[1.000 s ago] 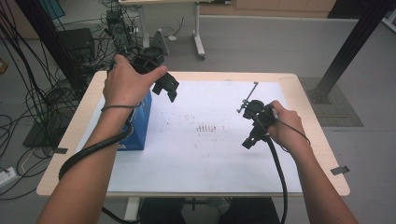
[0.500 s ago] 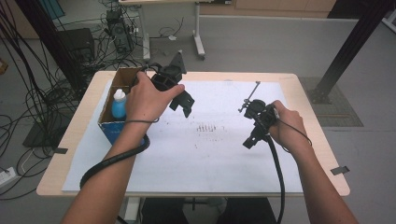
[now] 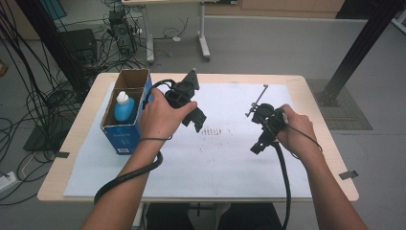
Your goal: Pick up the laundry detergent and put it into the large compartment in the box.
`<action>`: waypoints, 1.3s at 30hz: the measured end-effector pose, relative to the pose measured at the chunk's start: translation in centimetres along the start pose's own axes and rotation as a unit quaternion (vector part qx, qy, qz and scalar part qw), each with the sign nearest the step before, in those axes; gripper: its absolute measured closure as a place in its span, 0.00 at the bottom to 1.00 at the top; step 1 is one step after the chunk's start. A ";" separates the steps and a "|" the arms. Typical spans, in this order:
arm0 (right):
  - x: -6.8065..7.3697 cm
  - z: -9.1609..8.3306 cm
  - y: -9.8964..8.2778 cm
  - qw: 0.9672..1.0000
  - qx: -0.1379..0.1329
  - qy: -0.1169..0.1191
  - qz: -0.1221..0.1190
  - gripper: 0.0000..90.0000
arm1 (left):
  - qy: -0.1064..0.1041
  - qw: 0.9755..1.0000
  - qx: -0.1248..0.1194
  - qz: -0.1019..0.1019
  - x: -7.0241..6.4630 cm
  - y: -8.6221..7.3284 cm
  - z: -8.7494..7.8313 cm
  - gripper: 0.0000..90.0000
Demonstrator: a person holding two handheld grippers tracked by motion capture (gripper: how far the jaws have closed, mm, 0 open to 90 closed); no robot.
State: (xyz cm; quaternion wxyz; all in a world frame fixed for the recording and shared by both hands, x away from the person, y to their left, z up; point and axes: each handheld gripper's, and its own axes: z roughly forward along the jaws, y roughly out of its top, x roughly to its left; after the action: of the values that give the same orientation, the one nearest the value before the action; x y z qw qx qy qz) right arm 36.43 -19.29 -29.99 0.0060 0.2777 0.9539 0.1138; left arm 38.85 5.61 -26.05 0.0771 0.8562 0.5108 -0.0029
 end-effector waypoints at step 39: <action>-0.4 0.3 0.1 1.000 -0.004 0.002 0.002 0.07 | -0.016 1.000 0.015 -0.006 -0.2 -1.0 6.2 0.07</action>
State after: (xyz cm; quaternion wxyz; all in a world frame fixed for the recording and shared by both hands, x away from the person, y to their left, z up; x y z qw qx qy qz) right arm 36.79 -19.35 -30.28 0.0048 0.2794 0.9528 0.1184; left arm 38.33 5.11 -32.29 0.0721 0.8543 0.5141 -0.0253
